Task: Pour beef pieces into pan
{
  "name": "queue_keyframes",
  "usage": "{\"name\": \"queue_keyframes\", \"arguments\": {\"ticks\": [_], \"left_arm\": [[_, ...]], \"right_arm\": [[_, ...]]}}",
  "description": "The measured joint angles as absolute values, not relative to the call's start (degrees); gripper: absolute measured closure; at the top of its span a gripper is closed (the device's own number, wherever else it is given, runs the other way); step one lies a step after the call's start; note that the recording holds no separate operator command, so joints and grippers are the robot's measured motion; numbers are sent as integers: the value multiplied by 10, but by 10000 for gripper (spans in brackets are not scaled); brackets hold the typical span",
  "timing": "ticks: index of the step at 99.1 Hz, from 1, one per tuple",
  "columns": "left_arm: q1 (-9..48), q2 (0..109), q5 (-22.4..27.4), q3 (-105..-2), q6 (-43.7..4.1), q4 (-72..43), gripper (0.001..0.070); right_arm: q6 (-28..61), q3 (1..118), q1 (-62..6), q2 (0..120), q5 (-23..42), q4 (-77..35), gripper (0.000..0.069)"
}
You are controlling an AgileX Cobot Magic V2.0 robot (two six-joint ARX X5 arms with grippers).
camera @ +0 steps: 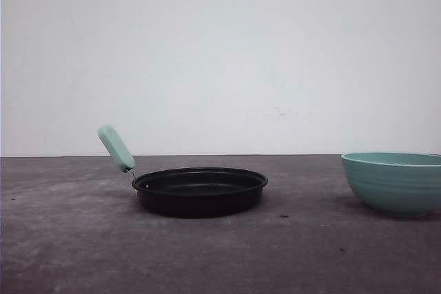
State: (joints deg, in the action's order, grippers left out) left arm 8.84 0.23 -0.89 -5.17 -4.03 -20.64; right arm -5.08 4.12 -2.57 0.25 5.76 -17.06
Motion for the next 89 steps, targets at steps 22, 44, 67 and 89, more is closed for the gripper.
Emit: {"name": "queue_keyframes", "arguments": {"ticks": [22,44,67,89], "left_arm": [[88,3,-6,-52,-47,-206,695],[88,3,6,-51,-143,-205,695],[88,3,13,-51,-176,-205,695],[88,3,13,-51,-187,-205,696]], "right_arm": [[-60,41,-26,4,69,-200,680],[-61,41,-26,4,70,-194,680],[-83,41,-26,4,69,-171,680],[-115,41,-26,4,44,-145,680]]}}
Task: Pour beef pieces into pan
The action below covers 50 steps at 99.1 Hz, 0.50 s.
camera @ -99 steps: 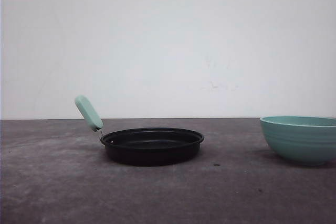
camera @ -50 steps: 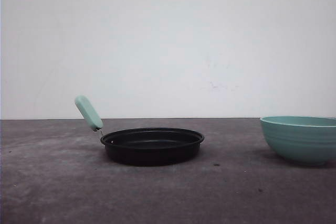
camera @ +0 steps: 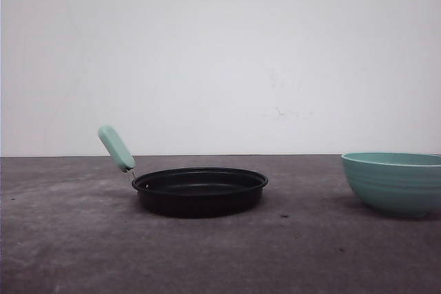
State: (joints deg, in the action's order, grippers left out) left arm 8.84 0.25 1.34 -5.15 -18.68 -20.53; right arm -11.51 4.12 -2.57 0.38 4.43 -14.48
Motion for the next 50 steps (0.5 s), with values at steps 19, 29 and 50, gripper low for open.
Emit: {"name": "queue_keyframes", "arguments": {"ticks": [19,29,50], "left_arm": [[88,3,19,-56,-223,-216,695],[88,4,24,-81,-256,-227,695],[88,55,29,-198,-275,-224,695]], "right_arm": [[-135,43,-26,4,21,-127,680],[-145,60,-26,4,9,-131,681],[-155,167,-26,18,-15,-138,681]]}}
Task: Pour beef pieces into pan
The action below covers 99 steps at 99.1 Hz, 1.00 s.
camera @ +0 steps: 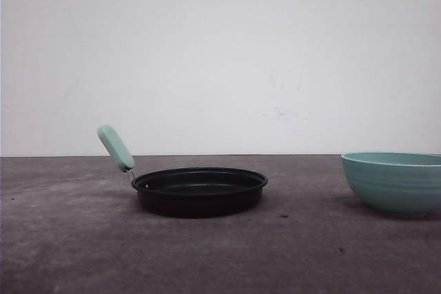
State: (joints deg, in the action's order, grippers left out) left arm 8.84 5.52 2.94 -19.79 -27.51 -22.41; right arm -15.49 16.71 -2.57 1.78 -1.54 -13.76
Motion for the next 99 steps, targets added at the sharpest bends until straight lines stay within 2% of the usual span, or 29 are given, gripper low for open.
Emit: {"name": "queue_keyframes", "arguments": {"ticks": [12,33,51,81,87,92,96,99], "left_arm": [[88,138,34,-277,-269,-239,695],[88,291,47,-441,-213,-250,695],[88,375,73,-557,-182,-268,695],[88,470,77,-700,-154,-351,690],[88,478,84,-705,-154,-351,649],[88,480,90,-705,-154,-352,574],[88,481,90,-705,-154,-352,493],[88,480,90,-705,-154,-352,425]], "right_arm": [[-155,253,-26,70,-15,-188,681],[-137,440,-26,204,-41,-263,681],[-110,585,-26,291,-45,-322,681],[-93,621,-26,317,-52,-349,681],[-89,621,-26,317,-64,-355,681],[-84,621,-26,317,-71,-357,664],[-81,621,-26,317,-74,-358,610],[-79,621,-26,317,-74,-358,538]]}}
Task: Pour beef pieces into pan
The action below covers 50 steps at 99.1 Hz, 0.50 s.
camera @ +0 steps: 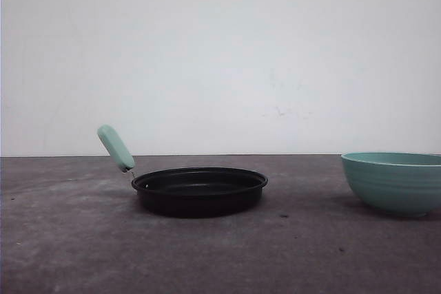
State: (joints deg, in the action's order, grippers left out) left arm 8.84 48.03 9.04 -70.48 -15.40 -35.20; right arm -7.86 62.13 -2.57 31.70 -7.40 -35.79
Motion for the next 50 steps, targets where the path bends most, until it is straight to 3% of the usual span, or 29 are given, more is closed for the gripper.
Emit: {"name": "queue_keyframes", "arguments": {"ticks": [12,19,31,50], "left_arm": [[88,479,90,-705,-150,-352,193],[88,479,90,-705,-146,-355,132],[88,479,90,-705,-147,-378,106],[88,503,116,-706,-157,-384,102]], "right_arm": [[-78,621,-26,318,-75,-358,180],[-78,621,-26,322,-75,-360,64],[-78,621,-26,331,-75,-371,9],[-85,621,-26,357,-82,-371,8]]}}
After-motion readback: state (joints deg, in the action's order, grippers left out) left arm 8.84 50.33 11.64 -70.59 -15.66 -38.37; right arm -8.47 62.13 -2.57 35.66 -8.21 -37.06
